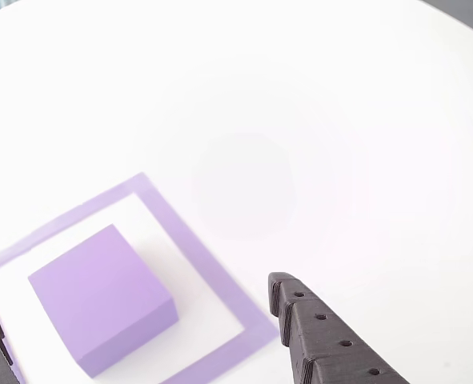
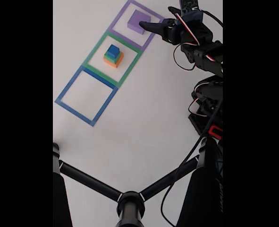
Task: Tower of hanoi
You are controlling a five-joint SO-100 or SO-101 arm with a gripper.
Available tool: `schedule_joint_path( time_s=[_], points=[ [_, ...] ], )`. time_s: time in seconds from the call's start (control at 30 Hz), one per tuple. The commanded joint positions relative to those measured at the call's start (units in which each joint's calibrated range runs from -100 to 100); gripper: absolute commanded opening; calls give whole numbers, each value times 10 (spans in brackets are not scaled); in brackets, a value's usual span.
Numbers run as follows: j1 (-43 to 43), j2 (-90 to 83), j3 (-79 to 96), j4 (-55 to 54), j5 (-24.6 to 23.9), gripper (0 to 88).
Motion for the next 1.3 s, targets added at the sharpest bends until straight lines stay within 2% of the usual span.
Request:
schedule_joint_path(
  time_s=[0.0,0.37,0.6,0.9,1.27],
  points=[
    [-6,79,-8,-103,0,418],
    [-7,291,-79,-264,0,431],
    [-15,370,-141,-287,0,428],
    [-48,397,-152,-300,0,429],
    [-45,441,-193,-308,0,424]
  ],
)
